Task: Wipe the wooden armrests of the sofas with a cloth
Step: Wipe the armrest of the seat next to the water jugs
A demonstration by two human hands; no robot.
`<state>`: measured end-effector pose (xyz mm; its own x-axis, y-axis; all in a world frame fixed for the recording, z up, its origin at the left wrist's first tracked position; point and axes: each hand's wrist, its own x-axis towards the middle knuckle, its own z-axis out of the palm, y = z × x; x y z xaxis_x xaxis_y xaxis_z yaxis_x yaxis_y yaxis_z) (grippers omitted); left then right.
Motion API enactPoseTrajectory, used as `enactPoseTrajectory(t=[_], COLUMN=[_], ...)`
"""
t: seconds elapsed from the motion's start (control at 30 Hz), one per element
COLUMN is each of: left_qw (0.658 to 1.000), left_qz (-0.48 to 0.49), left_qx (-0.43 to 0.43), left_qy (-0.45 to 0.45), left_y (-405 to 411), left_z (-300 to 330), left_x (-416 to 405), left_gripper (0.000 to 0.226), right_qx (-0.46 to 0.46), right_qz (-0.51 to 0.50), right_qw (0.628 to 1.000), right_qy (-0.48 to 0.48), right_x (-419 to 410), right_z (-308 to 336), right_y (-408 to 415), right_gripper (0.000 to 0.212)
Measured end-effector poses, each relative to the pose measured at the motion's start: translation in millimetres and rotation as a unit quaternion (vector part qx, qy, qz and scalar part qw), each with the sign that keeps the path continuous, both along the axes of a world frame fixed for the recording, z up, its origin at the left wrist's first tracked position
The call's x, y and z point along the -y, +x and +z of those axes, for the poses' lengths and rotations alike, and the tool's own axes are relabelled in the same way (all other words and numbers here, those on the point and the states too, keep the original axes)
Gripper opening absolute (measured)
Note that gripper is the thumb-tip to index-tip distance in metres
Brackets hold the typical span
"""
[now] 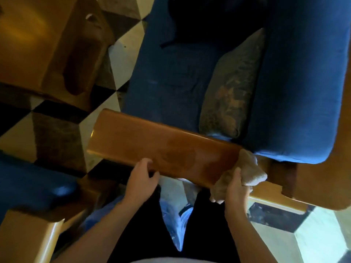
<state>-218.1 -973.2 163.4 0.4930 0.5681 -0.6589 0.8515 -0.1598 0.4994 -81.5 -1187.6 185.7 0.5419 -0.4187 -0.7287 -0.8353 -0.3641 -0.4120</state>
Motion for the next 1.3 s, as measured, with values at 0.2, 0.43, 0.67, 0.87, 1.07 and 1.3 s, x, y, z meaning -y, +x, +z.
enactPoseTrajectory(t=[0.2,0.43,0.67,0.87,1.07,1.3], left_qw=[0.994,0.963,0.963,0.967,0.951,0.93], left_qz=[-0.055,0.03,-0.023,0.007,0.124,0.192], left_qx=[0.085,0.2,0.197,0.21,0.222,0.241], left_qy=[0.049,0.18,0.185,0.144,0.178,0.199], left_y=[-8,-5,-13,-20,-43,-62], left_z=[-38,-81,-90,-93,-90,-91], left_x=[-58,-90,-105,-115,-146,-197], left_gripper=[0.036,0.031,0.031,0.031,0.03,0.035], right_qx=[0.049,0.169,0.167,0.209,0.296,0.328], right_qz=[0.035,0.038,0.01,0.172,0.279,0.451], right_qw=[0.998,0.985,0.984,0.963,0.913,0.83], right_qy=[0.01,0.009,0.065,0.017,0.003,0.021], right_x=[-45,-71,-137,-209,-277,-345], right_z=[-49,-102,-113,-109,-120,-130], right_y=[-18,-33,-59,-82,-103,-127], right_gripper=[0.062,0.108,0.105,0.089,0.071,0.068])
